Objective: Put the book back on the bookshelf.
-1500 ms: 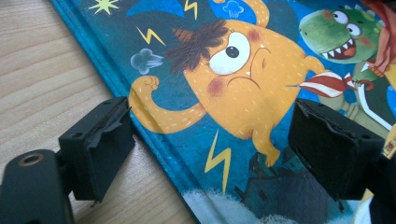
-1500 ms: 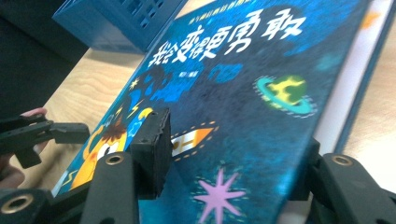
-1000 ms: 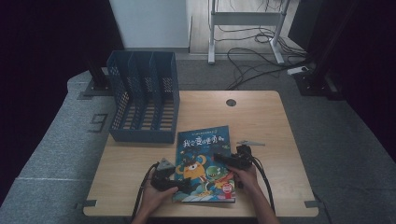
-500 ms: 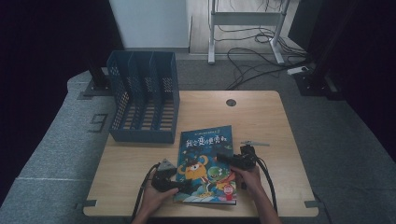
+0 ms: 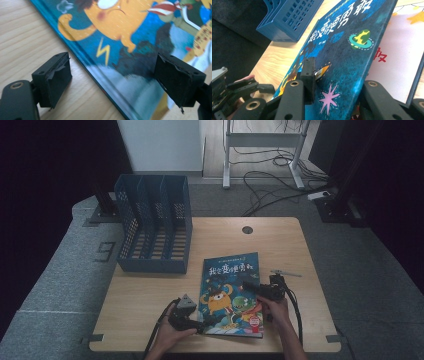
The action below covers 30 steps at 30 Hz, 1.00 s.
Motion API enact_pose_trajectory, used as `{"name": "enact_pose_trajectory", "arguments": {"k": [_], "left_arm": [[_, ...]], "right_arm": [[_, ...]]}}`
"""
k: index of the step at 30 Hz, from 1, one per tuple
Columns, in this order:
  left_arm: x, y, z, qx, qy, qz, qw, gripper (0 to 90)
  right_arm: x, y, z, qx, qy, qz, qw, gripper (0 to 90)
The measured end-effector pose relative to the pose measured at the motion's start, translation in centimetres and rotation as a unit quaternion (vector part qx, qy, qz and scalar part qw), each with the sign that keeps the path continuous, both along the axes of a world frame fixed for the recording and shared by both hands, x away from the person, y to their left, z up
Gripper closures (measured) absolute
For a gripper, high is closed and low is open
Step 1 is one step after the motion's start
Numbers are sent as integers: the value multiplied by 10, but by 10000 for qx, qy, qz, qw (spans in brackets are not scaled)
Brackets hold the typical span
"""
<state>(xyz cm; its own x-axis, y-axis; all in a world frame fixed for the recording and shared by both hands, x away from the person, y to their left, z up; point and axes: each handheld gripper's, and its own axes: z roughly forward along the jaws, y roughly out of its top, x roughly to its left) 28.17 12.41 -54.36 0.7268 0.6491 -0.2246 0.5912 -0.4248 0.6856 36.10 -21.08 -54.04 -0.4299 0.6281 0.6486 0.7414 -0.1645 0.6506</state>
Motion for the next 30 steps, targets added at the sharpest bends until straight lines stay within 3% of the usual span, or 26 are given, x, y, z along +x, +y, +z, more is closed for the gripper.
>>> {"name": "enact_pose_trajectory", "arguments": {"k": [6,23,26,30], "left_arm": [[-4,-6,1,77,-21,-146,9999,122],[-11,-12,1,251,-52,-196,9995,120],[-14,-16,1,462,-170,-322,9983,110],[-16,-18,1,504,-206,-351,9979,109]], "right_arm": [[1,-7,-1,70,22,-131,9999,674],[2,-21,2,83,-38,-355,9993,682],[1,-21,3,69,-52,-358,9993,682],[1,-21,3,63,-58,-361,9993,682]]}}
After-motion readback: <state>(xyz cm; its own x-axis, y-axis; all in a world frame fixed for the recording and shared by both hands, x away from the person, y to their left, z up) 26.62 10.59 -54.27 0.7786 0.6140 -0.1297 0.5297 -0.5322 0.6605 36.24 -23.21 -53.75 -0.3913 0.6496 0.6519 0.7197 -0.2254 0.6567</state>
